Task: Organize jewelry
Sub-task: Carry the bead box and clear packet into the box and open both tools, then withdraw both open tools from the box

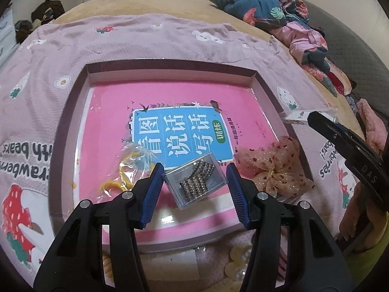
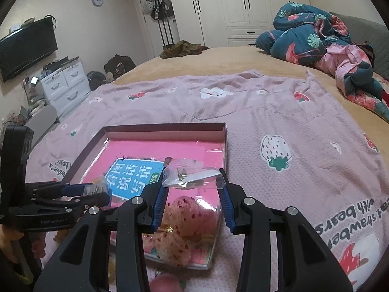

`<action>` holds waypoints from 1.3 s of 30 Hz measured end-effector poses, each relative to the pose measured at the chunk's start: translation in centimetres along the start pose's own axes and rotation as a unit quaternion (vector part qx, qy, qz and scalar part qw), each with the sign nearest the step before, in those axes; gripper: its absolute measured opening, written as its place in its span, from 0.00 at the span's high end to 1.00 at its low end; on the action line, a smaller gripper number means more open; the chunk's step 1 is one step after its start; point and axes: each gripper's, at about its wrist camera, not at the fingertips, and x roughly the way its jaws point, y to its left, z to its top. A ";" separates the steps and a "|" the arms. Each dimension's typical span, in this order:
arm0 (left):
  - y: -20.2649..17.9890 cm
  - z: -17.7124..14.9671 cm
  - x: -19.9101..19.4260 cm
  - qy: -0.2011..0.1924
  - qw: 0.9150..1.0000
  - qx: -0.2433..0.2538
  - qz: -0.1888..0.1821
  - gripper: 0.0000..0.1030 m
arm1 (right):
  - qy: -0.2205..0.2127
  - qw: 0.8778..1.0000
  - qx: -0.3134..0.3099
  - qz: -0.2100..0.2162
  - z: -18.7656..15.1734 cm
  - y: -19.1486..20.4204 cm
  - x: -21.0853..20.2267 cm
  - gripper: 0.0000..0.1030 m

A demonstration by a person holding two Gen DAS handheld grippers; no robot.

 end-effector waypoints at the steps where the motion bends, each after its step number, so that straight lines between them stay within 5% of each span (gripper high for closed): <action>1: 0.0 0.0 0.2 0.001 1.000 0.001 0.000 0.57 | 0.001 1.000 0.000 -0.001 0.0 0.0 0.2 0.63; 27: 1.6 -1.1 -1.3 -0.013 1.000 -0.018 0.002 0.46 | 0.034 0.999 0.001 -0.021 -1.5 1.0 3.3 0.59; 29: 1.7 -1.3 -1.5 -0.012 1.000 -0.021 0.002 0.45 | 0.034 0.999 0.001 -0.021 -1.6 1.1 2.8 0.49; 39: 1.7 -2.3 -3.2 -0.023 0.999 -0.024 0.003 0.39 | 0.019 0.999 0.013 -0.024 -2.5 0.8 -0.7 0.32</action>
